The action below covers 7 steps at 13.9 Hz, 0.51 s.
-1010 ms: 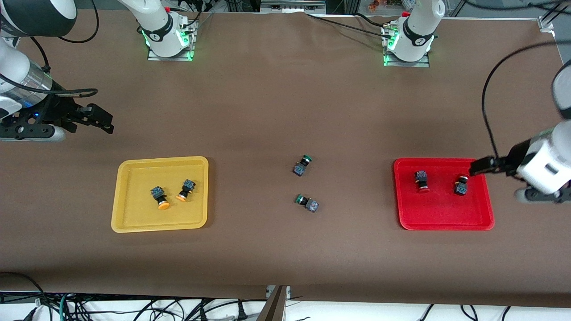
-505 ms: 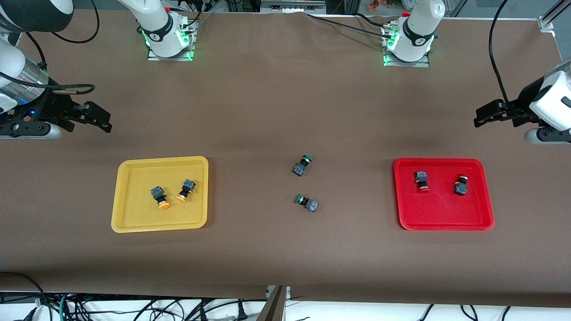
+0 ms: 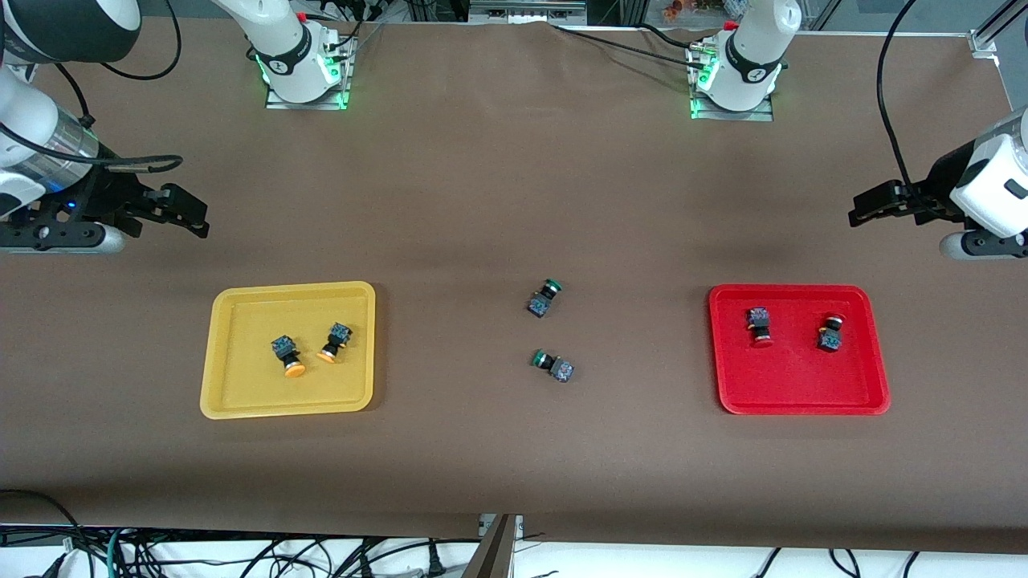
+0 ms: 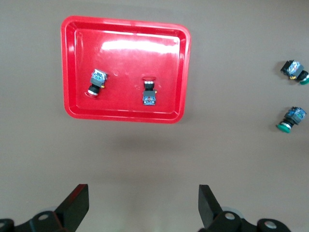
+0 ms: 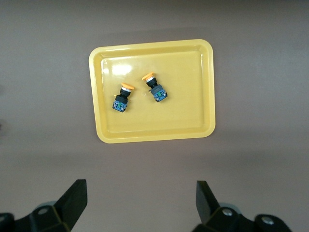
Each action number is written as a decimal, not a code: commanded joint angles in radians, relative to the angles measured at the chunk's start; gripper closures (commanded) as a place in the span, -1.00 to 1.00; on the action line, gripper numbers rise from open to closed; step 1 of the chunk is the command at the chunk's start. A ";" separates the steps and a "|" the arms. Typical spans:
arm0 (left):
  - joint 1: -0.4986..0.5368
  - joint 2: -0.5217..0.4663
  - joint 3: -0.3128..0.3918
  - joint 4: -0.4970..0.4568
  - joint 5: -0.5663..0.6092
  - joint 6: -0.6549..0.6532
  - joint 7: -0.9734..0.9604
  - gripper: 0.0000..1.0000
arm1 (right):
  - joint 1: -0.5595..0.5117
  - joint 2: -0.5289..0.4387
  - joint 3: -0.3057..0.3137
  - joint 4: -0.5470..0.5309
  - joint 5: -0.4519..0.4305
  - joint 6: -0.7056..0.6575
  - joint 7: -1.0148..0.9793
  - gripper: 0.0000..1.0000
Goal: Place red and yellow buttons in trays
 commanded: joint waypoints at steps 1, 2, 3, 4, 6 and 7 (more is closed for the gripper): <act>-0.008 0.054 0.005 0.096 -0.004 -0.022 0.014 -1.00 | 0.005 0.009 0.000 0.021 -0.015 0.014 0.020 -0.99; -0.011 0.062 0.005 0.099 -0.002 -0.029 0.014 -1.00 | 0.005 0.009 0.000 0.021 -0.015 0.030 0.020 -0.99; -0.010 0.064 0.004 0.099 -0.002 -0.029 0.014 -1.00 | 0.004 0.009 0.000 0.021 -0.015 0.030 0.020 -0.99; -0.011 0.064 0.004 0.099 -0.002 -0.029 0.014 -1.00 | 0.004 0.009 0.000 0.021 -0.017 0.030 0.019 -0.99; -0.007 0.067 0.004 0.099 -0.002 -0.029 0.014 -1.00 | 0.004 0.009 -0.002 0.020 -0.029 0.028 0.009 -0.99; -0.007 0.068 0.005 0.099 -0.002 -0.027 0.014 -1.00 | 0.004 0.009 0.000 0.020 -0.049 0.025 0.006 -0.99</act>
